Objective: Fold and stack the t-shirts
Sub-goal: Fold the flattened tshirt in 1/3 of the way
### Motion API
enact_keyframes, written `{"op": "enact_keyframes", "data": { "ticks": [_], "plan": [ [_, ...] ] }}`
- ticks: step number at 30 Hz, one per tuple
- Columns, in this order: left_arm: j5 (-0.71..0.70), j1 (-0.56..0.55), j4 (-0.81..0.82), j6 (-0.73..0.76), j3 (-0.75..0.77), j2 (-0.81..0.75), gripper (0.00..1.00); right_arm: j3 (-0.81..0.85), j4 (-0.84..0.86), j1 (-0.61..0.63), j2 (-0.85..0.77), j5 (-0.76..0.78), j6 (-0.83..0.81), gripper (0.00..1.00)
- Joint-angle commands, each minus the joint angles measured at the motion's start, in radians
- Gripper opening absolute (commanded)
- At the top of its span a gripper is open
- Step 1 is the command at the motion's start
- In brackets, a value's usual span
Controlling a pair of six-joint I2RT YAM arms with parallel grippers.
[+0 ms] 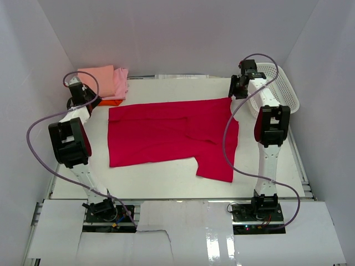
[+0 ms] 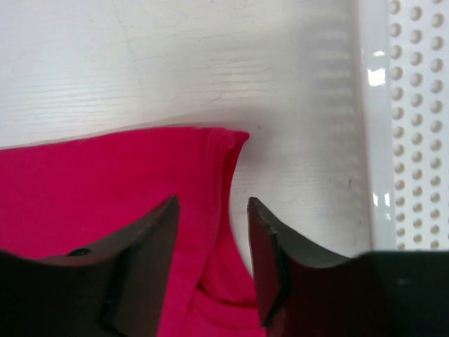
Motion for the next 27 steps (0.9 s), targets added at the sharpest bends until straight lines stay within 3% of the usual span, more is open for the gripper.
{"op": "enact_keyframes", "data": {
  "ticks": [1, 6, 11, 13, 15, 19, 22, 27],
  "plan": [
    [-0.032, 0.01, -0.053, -0.02, 0.007, -0.124, 0.41, -0.002, -0.033, -0.008, -0.14, -0.037, -0.01, 0.51],
    [-0.035, 0.01, -0.24, -0.041, -0.025, -0.277, 0.41, -0.175, -0.033, -0.002, -0.349, -0.092, 0.016, 0.68],
    [0.041, 0.01, -0.311, -0.124, -0.131, -0.521, 0.41, -0.405, -0.053, 0.023, -0.609, -0.153, 0.112, 0.71],
    [0.014, -0.013, -0.534, -0.134, -0.017, -0.525, 0.39, -0.411, -0.102, 0.053, -0.649, -0.158, 0.127, 0.71],
    [-0.061, -0.102, -0.667, -0.123, -0.01, -0.517, 0.38, -0.379, -0.223, 0.107, -0.68, -0.124, 0.128, 0.71],
    [0.009, -0.114, -0.646, -0.266, -0.227, -0.679, 0.38, -0.469, -0.256, 0.141, -0.787, -0.188, 0.202, 0.7],
    [0.037, -0.117, -0.688, -0.287, -0.253, -0.692, 0.32, -0.581, -0.227, 0.153, -0.922, -0.251, 0.249, 0.7],
    [0.054, -0.126, -0.701, -0.359, -0.271, -0.775, 0.33, -0.623, -0.278, 0.156, -0.991, -0.27, 0.21, 0.73]
  ]
}}
